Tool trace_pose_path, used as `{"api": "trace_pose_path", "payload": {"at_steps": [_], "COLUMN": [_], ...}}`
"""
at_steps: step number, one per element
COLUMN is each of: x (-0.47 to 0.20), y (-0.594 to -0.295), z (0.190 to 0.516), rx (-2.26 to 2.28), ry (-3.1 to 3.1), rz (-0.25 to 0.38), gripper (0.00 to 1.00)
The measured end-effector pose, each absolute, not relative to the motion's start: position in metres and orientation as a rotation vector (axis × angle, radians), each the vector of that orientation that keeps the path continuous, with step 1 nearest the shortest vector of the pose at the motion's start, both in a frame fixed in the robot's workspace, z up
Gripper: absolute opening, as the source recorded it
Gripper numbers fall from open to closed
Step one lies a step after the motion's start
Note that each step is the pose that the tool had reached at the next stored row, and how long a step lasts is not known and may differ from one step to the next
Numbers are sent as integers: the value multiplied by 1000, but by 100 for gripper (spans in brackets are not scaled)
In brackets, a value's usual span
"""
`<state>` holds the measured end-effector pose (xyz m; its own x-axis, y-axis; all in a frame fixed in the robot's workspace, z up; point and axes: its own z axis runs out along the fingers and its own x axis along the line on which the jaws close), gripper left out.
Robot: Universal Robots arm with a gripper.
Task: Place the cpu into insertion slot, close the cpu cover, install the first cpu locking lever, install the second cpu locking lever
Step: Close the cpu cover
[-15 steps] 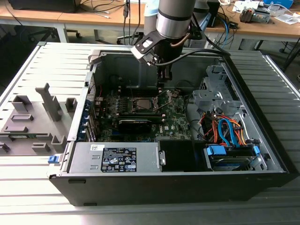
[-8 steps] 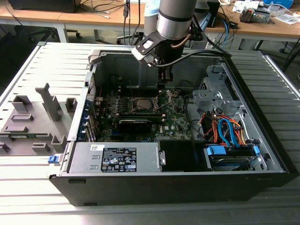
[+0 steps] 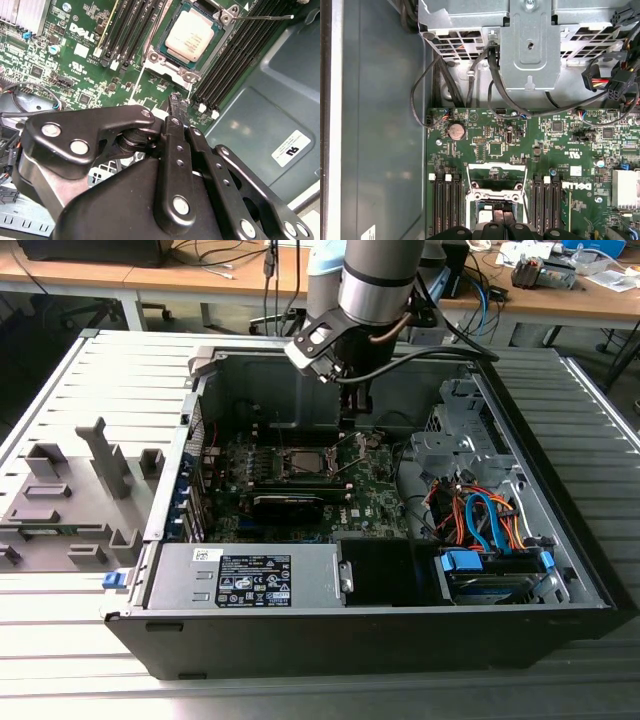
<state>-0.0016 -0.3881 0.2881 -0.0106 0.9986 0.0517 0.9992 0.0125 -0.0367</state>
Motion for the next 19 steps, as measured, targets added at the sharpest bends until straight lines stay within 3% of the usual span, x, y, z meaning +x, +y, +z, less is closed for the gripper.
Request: {"api": "trace_pose_path", "payload": {"at_steps": [19], "x": [9], "y": [-389], "z": [287], "rx": [-2165], "ry": [-2190], "rz": [-16], "gripper": [11]}}
